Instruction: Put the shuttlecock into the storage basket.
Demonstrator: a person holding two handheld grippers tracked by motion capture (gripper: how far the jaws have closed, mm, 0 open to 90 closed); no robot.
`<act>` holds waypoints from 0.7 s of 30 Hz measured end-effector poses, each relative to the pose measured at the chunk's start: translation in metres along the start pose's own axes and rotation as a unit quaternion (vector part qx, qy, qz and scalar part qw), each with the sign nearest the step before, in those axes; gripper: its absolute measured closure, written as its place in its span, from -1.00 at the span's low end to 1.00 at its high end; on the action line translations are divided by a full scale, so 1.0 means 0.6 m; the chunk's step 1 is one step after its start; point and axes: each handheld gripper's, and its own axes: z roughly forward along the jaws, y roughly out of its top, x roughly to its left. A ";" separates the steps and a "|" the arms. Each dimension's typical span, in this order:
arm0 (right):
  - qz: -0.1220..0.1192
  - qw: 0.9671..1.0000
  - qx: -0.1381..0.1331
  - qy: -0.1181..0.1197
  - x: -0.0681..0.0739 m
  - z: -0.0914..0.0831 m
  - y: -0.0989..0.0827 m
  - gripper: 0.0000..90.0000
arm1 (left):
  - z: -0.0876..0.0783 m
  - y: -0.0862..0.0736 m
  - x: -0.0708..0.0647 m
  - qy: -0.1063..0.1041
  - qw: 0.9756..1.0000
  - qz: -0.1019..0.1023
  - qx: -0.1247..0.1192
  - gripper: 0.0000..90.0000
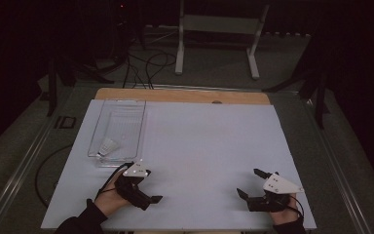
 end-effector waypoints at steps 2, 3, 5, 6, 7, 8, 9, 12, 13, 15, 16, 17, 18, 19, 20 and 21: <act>0.000 1.000 0.000 0.000 0.000 0.000 0.000 -0.78 | -0.005 -0.006 0.002 0.002 1.000 -0.006 -0.004 -1.00; 0.000 1.000 0.000 0.000 0.000 0.000 0.000 -0.78 | -0.008 -0.009 0.004 0.001 1.000 -0.007 -0.004 -1.00; 0.000 1.000 0.001 0.001 0.000 0.000 0.000 -0.78 | -0.011 -0.016 0.005 0.001 1.000 -0.010 -0.007 -1.00; 0.001 1.000 0.000 0.002 0.001 0.001 0.000 -0.78 | -0.013 -0.018 0.006 0.002 1.000 -0.012 -0.008 -1.00; 0.001 1.000 0.001 0.002 0.001 0.001 0.000 -0.79 | -0.014 -0.021 0.006 0.004 1.000 -0.013 -0.007 -1.00; 0.001 1.000 0.001 0.002 0.001 0.001 0.000 -0.79 | -0.016 -0.024 0.006 0.006 1.000 -0.012 -0.009 -1.00; 0.001 1.000 0.001 0.002 0.001 0.001 0.000 -0.78 | -0.018 -0.026 0.007 0.007 1.000 -0.016 -0.011 -1.00; 0.001 1.000 0.001 0.003 0.000 0.001 0.000 -0.79 | -0.023 -0.033 0.007 0.006 1.000 -0.019 -0.013 -1.00; 0.000 1.000 0.001 0.002 0.000 0.001 0.000 -0.79 | -0.024 -0.036 0.007 0.007 1.000 -0.020 -0.013 -1.00; 0.000 1.000 0.002 0.002 0.000 0.001 -0.001 -0.78 | -0.026 -0.041 0.008 0.009 1.000 -0.022 -0.011 -1.00; 0.000 1.000 0.002 0.003 0.000 0.001 -0.001 -0.79 | -0.026 -0.044 0.008 0.010 1.000 -0.023 -0.012 -1.00; 0.000 1.000 0.003 0.003 0.000 0.002 -0.001 -0.78 | -0.028 -0.046 0.008 0.011 1.000 -0.025 -0.012 -1.00; 0.001 1.000 0.004 0.004 0.000 0.002 -0.001 -0.79 | -0.029 -0.048 0.009 0.012 0.999 -0.027 -0.014 -1.00; 0.000 1.000 0.004 0.003 0.000 0.002 -0.001 -0.79 | -0.031 -0.050 0.009 0.013 0.999 -0.029 -0.017 -1.00; 0.000 1.000 0.004 0.004 0.000 0.002 -0.001 -0.78 | -0.032 -0.051 0.009 0.015 0.999 -0.031 -0.019 -1.00; 0.000 1.000 0.004 0.004 0.001 0.003 -0.001 -0.78 | -0.034 -0.052 0.009 0.018 0.999 -0.031 -0.020 -1.00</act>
